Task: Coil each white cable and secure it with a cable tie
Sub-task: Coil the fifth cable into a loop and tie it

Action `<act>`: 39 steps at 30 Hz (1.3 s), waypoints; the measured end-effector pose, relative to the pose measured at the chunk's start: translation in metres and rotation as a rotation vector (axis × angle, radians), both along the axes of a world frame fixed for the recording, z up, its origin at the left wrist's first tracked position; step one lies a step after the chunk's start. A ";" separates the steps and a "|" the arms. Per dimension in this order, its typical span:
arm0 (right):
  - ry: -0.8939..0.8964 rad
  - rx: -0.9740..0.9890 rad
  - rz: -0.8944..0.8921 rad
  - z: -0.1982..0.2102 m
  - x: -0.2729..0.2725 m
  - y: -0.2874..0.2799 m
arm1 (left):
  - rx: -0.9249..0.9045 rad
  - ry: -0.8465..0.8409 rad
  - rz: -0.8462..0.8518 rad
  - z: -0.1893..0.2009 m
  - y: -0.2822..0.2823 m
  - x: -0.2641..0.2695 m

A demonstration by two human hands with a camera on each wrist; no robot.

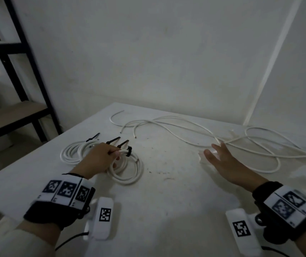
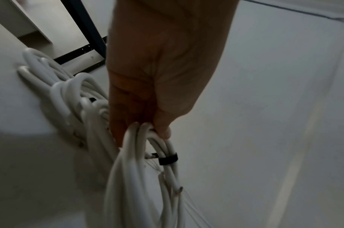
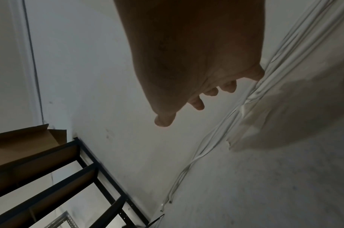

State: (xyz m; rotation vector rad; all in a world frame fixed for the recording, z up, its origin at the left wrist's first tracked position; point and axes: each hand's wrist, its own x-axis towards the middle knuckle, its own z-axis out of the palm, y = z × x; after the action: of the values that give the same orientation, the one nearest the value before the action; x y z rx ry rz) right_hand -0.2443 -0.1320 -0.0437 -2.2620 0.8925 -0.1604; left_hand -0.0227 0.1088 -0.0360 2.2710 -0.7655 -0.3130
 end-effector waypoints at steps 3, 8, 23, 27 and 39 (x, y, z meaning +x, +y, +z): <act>0.003 -0.024 -0.004 0.001 0.001 -0.003 | 0.024 -0.047 0.003 -0.001 -0.002 0.006; 0.039 -0.071 0.012 0.002 0.003 -0.009 | 0.198 -0.209 0.042 0.004 -0.008 0.008; 0.088 -0.086 0.007 -0.006 0.007 -0.053 | 0.185 -0.327 0.146 0.033 -0.041 -0.007; 0.101 -0.108 0.021 -0.009 0.021 -0.068 | 0.274 -0.359 0.087 0.032 -0.068 -0.009; 0.278 -0.254 0.170 -0.020 0.073 -0.078 | 0.489 -0.374 -0.166 0.018 -0.154 -0.021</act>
State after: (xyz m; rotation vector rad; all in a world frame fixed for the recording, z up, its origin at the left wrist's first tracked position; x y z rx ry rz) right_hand -0.1713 -0.2104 -0.0639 -2.6301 0.8533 0.1288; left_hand -0.0437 -0.0453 -0.0181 2.7755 -1.1770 -0.1620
